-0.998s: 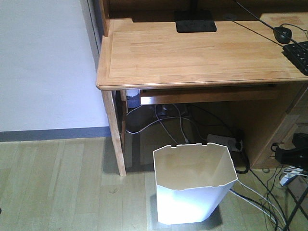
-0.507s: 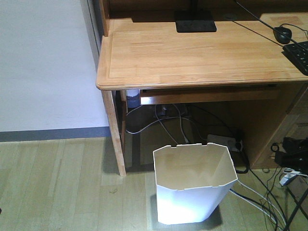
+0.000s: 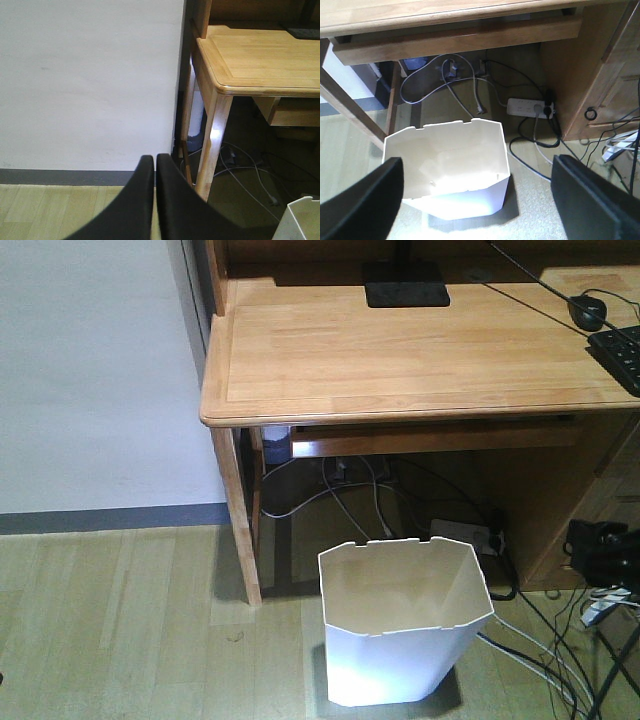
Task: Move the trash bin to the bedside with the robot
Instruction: 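Lower the right gripper toward the rim of the white trash bin, then close the right gripper on the bin's rim nearest the robot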
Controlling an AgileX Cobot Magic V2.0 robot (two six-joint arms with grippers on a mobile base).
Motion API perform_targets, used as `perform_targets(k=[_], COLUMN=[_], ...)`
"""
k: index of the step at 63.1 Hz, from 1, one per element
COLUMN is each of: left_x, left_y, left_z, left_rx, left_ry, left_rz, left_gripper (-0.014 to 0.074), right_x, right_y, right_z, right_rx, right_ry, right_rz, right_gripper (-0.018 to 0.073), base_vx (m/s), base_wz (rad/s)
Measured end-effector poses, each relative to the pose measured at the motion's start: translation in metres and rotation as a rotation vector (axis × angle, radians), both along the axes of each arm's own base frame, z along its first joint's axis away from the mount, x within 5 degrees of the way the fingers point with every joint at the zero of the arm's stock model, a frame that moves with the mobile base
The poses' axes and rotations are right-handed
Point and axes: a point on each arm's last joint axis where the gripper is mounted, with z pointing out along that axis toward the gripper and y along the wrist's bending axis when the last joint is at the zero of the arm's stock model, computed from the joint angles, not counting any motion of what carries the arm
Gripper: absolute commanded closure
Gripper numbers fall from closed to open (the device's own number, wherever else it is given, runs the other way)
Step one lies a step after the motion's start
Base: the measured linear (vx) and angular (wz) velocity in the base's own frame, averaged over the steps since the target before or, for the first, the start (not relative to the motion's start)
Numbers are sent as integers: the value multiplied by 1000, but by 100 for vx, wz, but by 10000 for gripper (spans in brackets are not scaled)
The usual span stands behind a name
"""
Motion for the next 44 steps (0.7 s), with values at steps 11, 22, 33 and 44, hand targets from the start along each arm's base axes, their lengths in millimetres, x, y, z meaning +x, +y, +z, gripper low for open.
perform_targets(k=[11,22,33,44], left_x=[0,0,0,0], left_y=[0,0,0,0], left_z=[0,0,0,0], left_rx=[0,0,0,0], left_ry=[0,0,0,0], left_rz=[0,0,0,0], left_gripper=[603,603,603,603], right_x=[25,61,100,134], right_y=[0,0,-1,-12], right_z=[12,9,-14,-58], right_rx=[-19,-44,-53,-13], right_ry=[105,230,348,469], right_rz=[26,64,80,48], right_gripper=[10,10,10,10], base_vx=[0,0,0,0], base_wz=[0,0,0,0])
